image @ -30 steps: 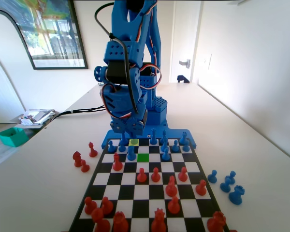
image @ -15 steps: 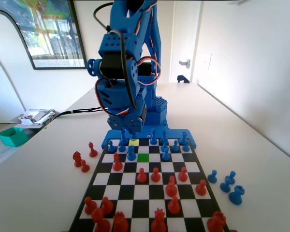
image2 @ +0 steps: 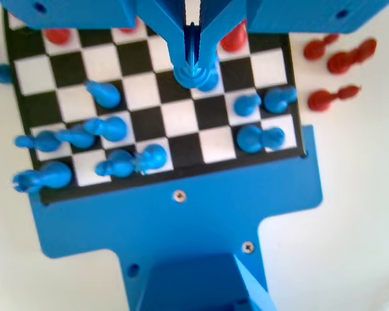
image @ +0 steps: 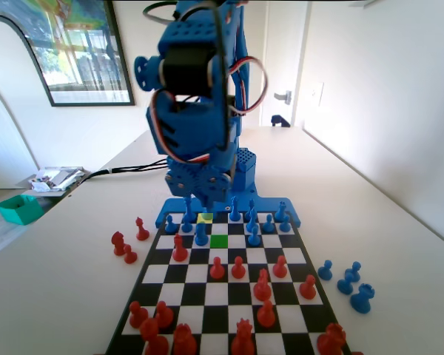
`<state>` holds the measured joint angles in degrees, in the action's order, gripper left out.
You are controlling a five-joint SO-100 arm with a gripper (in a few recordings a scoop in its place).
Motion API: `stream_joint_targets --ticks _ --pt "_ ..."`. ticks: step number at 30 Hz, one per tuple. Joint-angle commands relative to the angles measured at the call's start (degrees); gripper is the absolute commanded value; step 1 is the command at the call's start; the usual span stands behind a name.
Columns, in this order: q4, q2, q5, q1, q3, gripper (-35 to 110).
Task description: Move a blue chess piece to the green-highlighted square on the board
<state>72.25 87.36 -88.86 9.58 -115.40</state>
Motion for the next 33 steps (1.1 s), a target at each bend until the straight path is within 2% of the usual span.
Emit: stream_joint_targets --ticks 1,14,24,33 --pt "0.4 2.1 1.4 -1.4 2.9 1" --pt "-5.6 -8.7 3.7 -2.4 6.2 1" --pt "-11.4 -10.5 3.3 -3.3 0.8 1" --pt "-12.7 -10.5 3.5 -4.7 -1.9 1"
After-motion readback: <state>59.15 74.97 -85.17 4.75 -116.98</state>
